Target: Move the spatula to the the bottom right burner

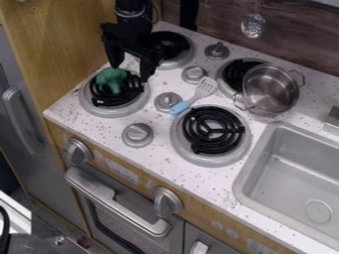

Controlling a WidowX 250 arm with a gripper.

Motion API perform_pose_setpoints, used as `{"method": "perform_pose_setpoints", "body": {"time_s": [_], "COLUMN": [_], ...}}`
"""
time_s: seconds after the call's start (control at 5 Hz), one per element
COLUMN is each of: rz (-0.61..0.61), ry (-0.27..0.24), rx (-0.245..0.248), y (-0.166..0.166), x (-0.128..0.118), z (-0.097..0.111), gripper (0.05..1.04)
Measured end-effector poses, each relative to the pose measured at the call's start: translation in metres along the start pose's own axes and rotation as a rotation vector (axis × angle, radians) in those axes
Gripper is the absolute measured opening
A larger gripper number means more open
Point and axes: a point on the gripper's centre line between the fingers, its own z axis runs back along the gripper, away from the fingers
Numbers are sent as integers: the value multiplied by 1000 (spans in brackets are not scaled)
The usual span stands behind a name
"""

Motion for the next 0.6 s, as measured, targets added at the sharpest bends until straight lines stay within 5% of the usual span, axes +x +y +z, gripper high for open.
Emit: {"method": "perform_pose_setpoints", "body": {"time_s": [0.6], "rz": [-57], "ry": [82], "rx": [-61], "y": [-28], "x": [-7], "z": [-38], "gripper": [997]}}
